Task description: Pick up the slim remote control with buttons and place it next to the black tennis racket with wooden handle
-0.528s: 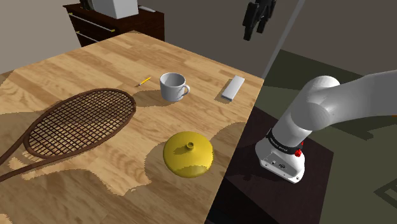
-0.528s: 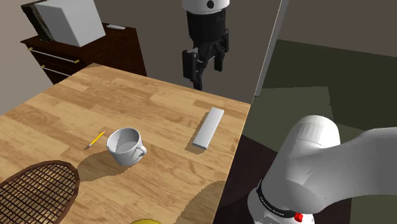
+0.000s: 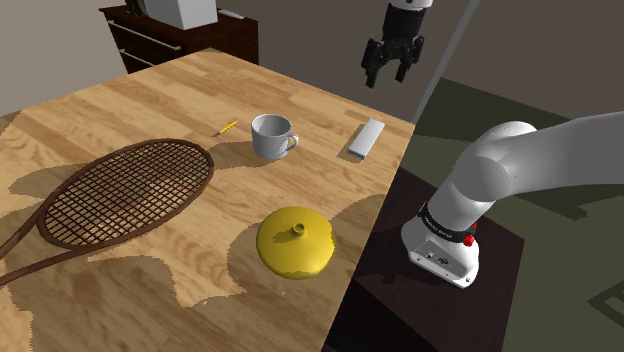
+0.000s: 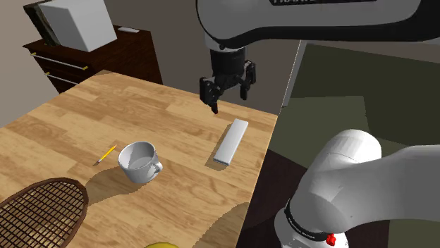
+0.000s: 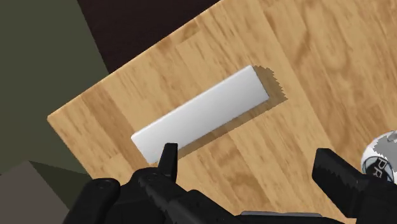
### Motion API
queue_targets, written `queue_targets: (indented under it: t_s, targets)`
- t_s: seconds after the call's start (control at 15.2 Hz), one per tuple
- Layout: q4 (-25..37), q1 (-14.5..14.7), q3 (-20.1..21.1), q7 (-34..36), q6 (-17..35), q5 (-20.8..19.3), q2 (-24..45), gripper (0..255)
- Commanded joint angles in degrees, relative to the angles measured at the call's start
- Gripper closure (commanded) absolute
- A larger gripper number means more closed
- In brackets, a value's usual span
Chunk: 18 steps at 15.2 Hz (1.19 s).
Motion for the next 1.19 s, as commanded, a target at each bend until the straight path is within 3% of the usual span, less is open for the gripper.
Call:
queue_targets:
  t_s: [0.0,0.66,1.12]
  targets:
    - [-3.2,-2.2,0.9,5.8,4.2,1.0,0.7,0]
    - [-17.2,-13.4,4.7,31.4,27.2,5.2,8.2,0]
    - [-20.5,-14.1,5.4,32.6,34.8,5.7,12.4,0]
